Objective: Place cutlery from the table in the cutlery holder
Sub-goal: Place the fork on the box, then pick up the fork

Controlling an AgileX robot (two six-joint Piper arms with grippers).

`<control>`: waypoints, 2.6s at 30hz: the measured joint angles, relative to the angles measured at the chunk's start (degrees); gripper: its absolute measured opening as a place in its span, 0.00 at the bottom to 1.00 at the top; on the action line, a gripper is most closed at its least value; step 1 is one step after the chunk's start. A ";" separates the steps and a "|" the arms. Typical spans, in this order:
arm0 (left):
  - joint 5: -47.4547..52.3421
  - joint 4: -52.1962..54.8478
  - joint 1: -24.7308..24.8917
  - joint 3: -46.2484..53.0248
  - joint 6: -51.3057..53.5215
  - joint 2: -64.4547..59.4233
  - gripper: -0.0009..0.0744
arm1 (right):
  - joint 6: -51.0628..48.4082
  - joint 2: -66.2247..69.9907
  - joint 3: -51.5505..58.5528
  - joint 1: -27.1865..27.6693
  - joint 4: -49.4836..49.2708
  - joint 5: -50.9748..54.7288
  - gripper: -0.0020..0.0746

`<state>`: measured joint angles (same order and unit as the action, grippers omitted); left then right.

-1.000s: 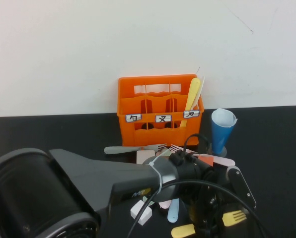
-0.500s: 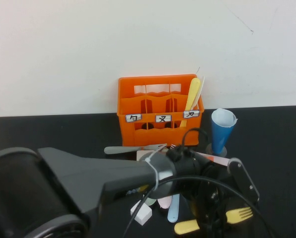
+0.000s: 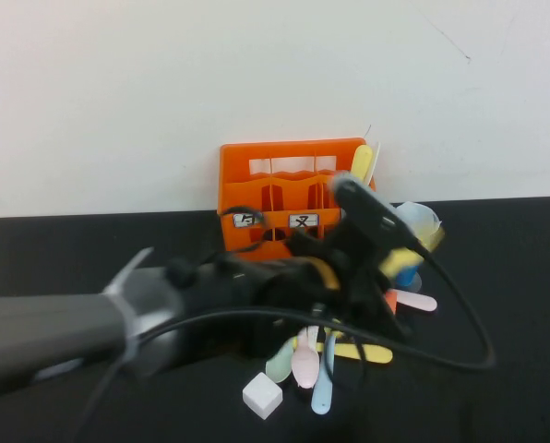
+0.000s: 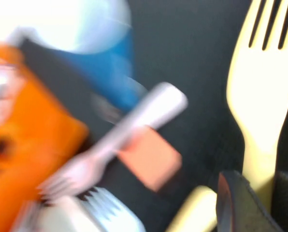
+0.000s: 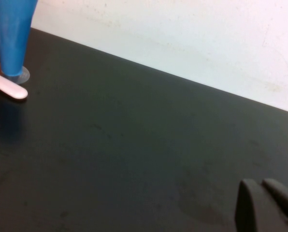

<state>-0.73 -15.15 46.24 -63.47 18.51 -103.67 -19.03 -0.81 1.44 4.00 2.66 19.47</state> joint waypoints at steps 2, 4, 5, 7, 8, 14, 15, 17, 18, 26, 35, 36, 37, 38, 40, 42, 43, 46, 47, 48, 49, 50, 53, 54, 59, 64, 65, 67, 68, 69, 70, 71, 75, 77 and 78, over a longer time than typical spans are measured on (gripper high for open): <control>-8.36 -1.57 -1.37 4.36 -2.12 2.75 0.16 | 0.00 0.00 0.00 0.00 0.00 0.00 0.02; -15.72 -3.31 -2.42 8.00 -3.17 4.71 0.16 | 0.00 0.00 0.00 0.00 0.00 0.00 0.02; -19.46 -4.13 -2.65 9.34 -3.58 5.46 0.16 | 0.00 0.00 0.00 0.00 0.00 0.00 0.02; -25.68 -4.95 -2.92 10.92 -3.92 6.42 0.16 | 0.00 0.00 0.00 0.00 0.00 0.00 0.02; -28.13 -5.26 -2.92 11.14 -4.06 6.53 0.16 | 0.00 0.00 0.00 0.00 0.00 0.00 0.02; -40.39 -5.60 -3.33 11.49 -4.16 6.75 0.16 | 0.00 0.00 0.00 0.00 0.00 0.00 0.02; -42.38 -5.60 -3.72 11.49 -4.44 6.75 0.16 | 0.00 0.00 0.00 0.00 0.00 0.00 0.02; -47.06 -4.77 -5.01 11.49 -5.94 6.30 0.16 | 0.00 0.00 0.00 0.00 0.00 0.00 0.02; -48.54 -3.83 -6.04 11.49 -7.63 5.90 0.16 | 0.00 0.00 0.00 0.00 0.00 0.00 0.02; -52.53 5.58 -14.93 11.49 -27.72 2.45 0.16 | 0.00 0.00 0.00 0.00 0.00 0.00 0.02; -52.77 13.03 -18.31 6.87 -31.98 -5.25 0.16 | 0.00 0.00 0.00 0.00 0.00 0.00 0.02; -52.77 13.72 -18.31 5.83 -32.12 -6.46 0.16 | 0.00 0.00 0.00 0.00 0.00 0.00 0.02; -52.77 14.68 -18.31 4.75 -32.12 -7.67 0.16 | 0.00 0.00 0.00 0.00 0.00 0.00 0.02; -52.48 15.15 -18.31 3.87 -32.22 -8.61 0.16 | 0.00 0.00 0.00 0.00 0.00 0.00 0.02; -52.10 16.00 -18.31 1.69 -32.32 -11.09 0.16 | 0.00 0.00 0.00 0.00 0.00 0.00 0.02; -51.86 16.52 -18.31 -0.09 -32.32 -13.02 0.16 | 0.00 0.00 0.00 0.00 0.00 0.00 0.02; -51.89 16.62 -18.31 -1.05 -32.32 -13.83 0.16 | 0.00 0.00 0.00 0.00 0.00 0.00 0.02; -50.30 16.65 -18.31 -3.65 -32.32 -16.53 0.16 | 0.00 0.00 0.00 0.00 0.00 0.00 0.02; -49.57 16.76 -18.31 -4.13 -32.32 -17.16 0.16 | 0.00 0.00 0.00 0.00 0.00 0.00 0.02; -48.67 16.90 -18.31 -5.01 -32.32 -17.90 0.17 | 0.00 0.00 0.00 0.00 0.00 0.00 0.02; -47.45 16.98 -18.31 -5.62 -32.32 -18.55 0.19 | 0.00 0.00 0.00 0.00 0.00 0.00 0.02; -46.74 16.98 -18.31 -5.96 -32.32 -19.12 0.22 | 0.00 0.00 0.00 0.00 0.00 0.00 0.02; -45.20 17.11 -18.31 -6.31 -32.32 -19.89 0.37 | -0.29 0.00 0.00 0.00 0.00 0.00 0.02; -44.47 17.11 -18.31 -6.31 -32.32 -20.01 0.42 | -0.42 0.00 0.00 0.00 0.00 0.00 0.02; -43.34 18.18 -18.31 -6.56 -32.32 -19.78 0.52 | -0.65 0.00 0.00 0.00 0.00 0.00 0.02; -37.14 23.30 -18.20 -5.49 -32.58 -13.46 0.52 | -0.65 0.00 0.00 0.00 0.00 0.00 0.02; -34.93 24.59 -18.08 -5.08 -32.96 -11.17 0.51 | -0.65 0.00 0.00 0.00 0.00 0.00 0.02; -29.42 27.96 -17.51 -4.51 -33.96 -6.73 0.45 | -0.65 0.00 0.00 0.00 0.00 0.00 0.02; -25.69 29.90 -17.03 -4.16 -34.88 -4.26 0.39 | -0.65 0.00 0.00 0.00 0.00 0.00 0.02; -21.74 31.43 -16.59 -3.94 -35.86 -1.88 0.34 | -0.68 0.00 0.00 0.00 0.00 0.00 0.02; -17.21 33.33 -15.93 -3.78 -37.33 0.30 0.27 | -0.78 0.00 0.00 0.00 0.00 0.00 0.02; -13.55 34.72 -15.34 -3.70 -38.97 1.83 0.19 | -0.78 0.00 0.00 0.00 0.00 0.00 0.02; 3.38 37.78 -12.12 -3.40 -42.67 6.91 0.05 | -0.78 0.00 0.00 0.00 0.00 0.00 0.02; 11.15 37.93 -10.51 -3.40 -42.93 8.13 0.03 | -0.78 0.00 0.00 0.00 0.00 0.00 0.02; 14.52 37.76 -9.89 -3.40 -42.93 8.37 0.02 | -0.78 0.00 0.00 0.00 0.00 0.00 0.02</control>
<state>13.79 22.61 36.35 -66.87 -24.42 -95.30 -19.80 -0.81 1.44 4.00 2.66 19.47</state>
